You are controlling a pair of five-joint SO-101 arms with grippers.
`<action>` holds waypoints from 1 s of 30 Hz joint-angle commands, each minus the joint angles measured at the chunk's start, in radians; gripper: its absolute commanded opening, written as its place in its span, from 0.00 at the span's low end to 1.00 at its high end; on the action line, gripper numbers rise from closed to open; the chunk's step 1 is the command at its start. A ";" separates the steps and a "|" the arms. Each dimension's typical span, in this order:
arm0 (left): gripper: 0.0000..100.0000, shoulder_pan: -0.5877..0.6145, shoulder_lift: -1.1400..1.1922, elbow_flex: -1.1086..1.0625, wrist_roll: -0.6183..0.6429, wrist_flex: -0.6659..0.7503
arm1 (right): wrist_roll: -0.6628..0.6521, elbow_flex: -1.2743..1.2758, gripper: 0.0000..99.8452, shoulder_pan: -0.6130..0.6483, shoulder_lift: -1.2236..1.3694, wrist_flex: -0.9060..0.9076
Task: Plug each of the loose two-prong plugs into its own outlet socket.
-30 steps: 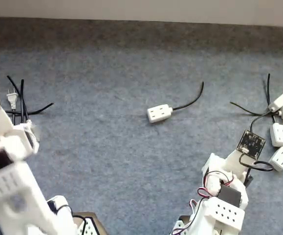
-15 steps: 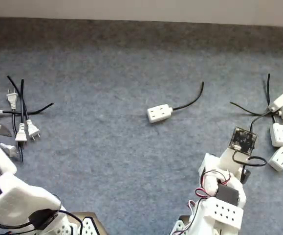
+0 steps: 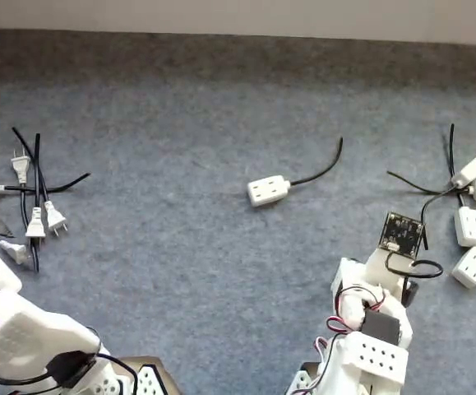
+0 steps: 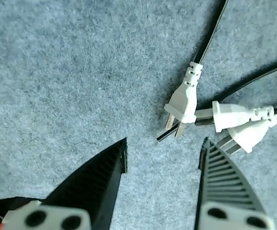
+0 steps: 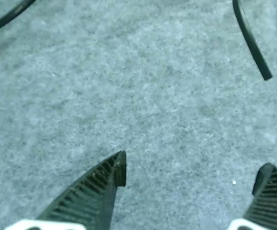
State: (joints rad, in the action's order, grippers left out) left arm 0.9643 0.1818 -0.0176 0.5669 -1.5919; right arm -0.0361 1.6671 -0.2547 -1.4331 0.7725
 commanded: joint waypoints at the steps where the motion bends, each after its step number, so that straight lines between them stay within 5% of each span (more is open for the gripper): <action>1: 0.24 -0.028 -0.007 -0.051 0.015 0.095 | -0.012 0.039 0.40 0.005 -0.007 -0.012; 30: 0.24 -0.082 -0.007 -0.252 0.014 0.405 | -0.014 0.053 0.40 0.007 -0.012 -0.012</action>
State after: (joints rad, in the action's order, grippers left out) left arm 0.9060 0.1818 -0.2677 0.5808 -1.2175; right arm -0.0361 1.6671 -0.2547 -1.4331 0.7725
